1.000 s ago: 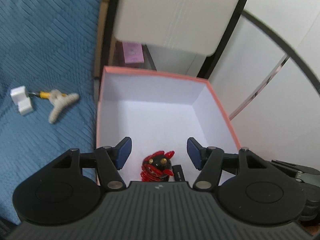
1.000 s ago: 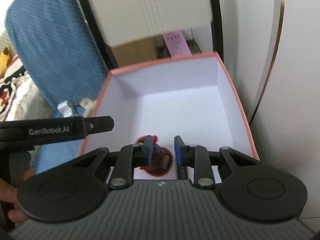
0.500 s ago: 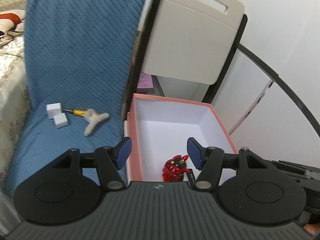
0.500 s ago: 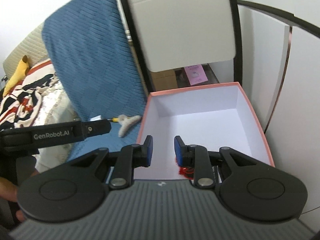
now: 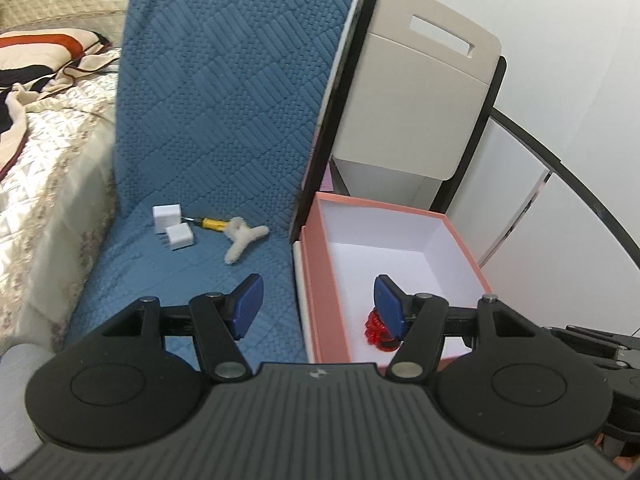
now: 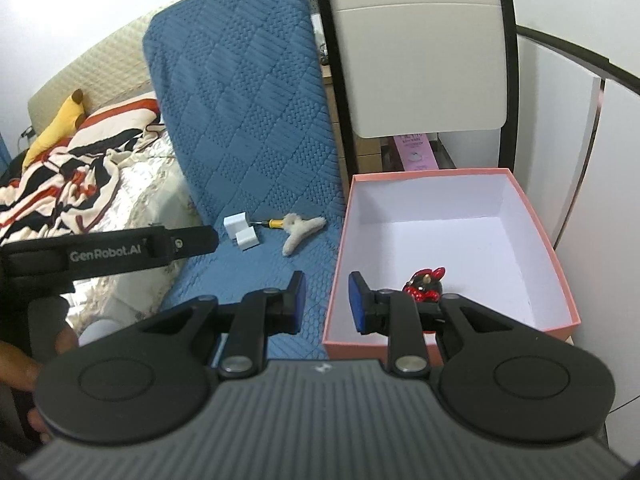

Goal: Organize rigid objects
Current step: 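Raise both open tools out of the pink box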

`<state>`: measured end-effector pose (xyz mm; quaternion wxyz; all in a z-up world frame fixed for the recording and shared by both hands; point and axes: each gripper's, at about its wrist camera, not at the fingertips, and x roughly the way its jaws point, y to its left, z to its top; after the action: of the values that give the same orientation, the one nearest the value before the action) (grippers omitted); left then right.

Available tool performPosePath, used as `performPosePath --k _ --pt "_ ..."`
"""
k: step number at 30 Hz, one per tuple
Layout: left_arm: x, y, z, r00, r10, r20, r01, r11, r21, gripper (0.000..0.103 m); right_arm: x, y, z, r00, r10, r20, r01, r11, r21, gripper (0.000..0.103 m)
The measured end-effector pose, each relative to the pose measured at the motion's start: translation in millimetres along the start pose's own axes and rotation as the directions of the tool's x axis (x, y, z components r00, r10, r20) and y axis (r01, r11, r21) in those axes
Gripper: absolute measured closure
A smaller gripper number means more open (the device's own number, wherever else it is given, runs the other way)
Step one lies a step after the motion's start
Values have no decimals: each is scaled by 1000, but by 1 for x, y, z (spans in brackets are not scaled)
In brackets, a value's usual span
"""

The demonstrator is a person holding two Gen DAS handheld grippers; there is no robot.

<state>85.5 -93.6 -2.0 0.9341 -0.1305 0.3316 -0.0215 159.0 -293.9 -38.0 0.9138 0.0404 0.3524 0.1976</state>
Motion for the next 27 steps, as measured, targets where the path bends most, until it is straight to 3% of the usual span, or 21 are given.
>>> performPosePath --k 15,27 --pt "-45 55 -36 1000 19 23 -18 999 -46 34 -12 52 -41 1000 -3 -14 3 1000 -24 76" --pt "-31 79 -33 1000 24 11 -23 997 -79 33 2 68 -46 1000 -17 -16 17 999 -44 76"
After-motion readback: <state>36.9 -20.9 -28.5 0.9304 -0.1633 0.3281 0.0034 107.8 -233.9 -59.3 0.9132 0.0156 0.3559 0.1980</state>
